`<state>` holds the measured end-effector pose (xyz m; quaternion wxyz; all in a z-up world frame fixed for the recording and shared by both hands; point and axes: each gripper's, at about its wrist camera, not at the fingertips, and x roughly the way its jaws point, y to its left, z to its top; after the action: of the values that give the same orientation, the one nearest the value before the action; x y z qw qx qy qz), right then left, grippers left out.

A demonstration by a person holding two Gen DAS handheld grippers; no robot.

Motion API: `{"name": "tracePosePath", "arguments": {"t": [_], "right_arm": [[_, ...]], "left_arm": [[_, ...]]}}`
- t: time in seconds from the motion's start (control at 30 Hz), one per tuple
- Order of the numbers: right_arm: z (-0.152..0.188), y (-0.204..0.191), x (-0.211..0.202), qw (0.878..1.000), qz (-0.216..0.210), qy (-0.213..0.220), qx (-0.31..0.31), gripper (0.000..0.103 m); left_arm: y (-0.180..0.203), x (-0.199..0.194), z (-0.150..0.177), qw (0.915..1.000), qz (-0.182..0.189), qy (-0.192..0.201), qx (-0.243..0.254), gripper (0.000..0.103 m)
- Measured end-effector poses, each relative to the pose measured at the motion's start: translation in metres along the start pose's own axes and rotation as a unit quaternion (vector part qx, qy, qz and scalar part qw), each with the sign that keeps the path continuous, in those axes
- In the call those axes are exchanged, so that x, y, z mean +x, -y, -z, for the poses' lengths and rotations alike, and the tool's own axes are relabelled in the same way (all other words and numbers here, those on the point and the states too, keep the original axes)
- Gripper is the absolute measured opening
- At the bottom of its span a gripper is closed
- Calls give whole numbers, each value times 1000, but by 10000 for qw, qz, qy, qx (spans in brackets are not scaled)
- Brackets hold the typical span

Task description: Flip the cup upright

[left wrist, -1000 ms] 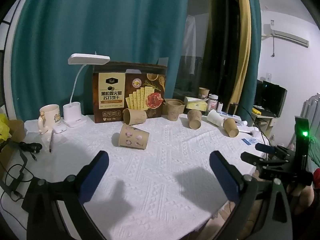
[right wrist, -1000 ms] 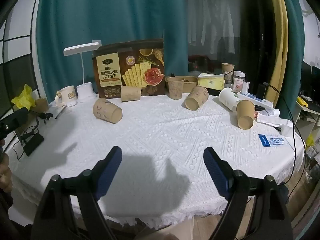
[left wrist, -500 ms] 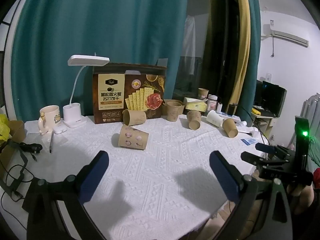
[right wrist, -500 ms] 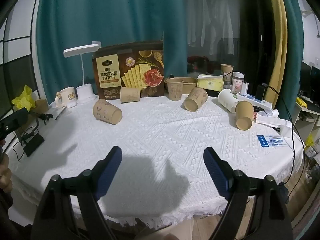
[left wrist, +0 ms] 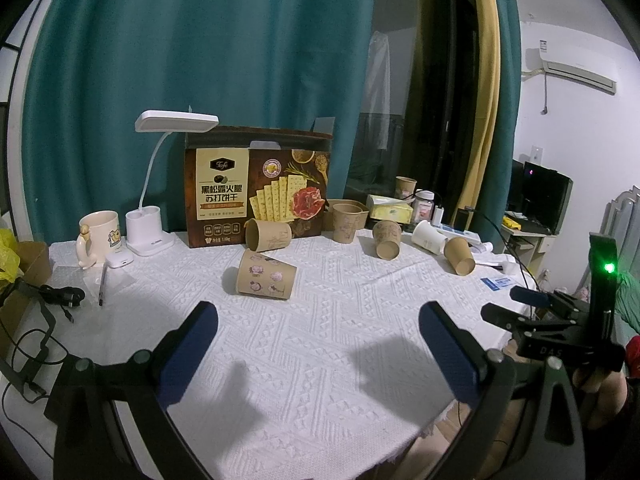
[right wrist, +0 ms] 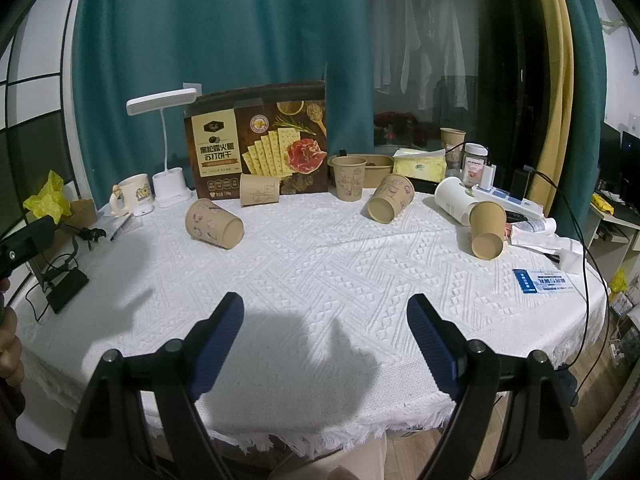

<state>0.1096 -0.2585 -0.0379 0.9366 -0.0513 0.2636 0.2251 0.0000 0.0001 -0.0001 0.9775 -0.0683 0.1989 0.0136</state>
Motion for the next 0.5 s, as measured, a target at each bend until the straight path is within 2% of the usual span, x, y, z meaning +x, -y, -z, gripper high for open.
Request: {"name": "tracePosePath", "arguments": {"t": [0.5], "right_arm": [[-1, 0, -2, 10000, 3, 16, -1, 82]], "left_arm": [[0, 0, 0, 10000, 6, 2, -2, 101]]}}
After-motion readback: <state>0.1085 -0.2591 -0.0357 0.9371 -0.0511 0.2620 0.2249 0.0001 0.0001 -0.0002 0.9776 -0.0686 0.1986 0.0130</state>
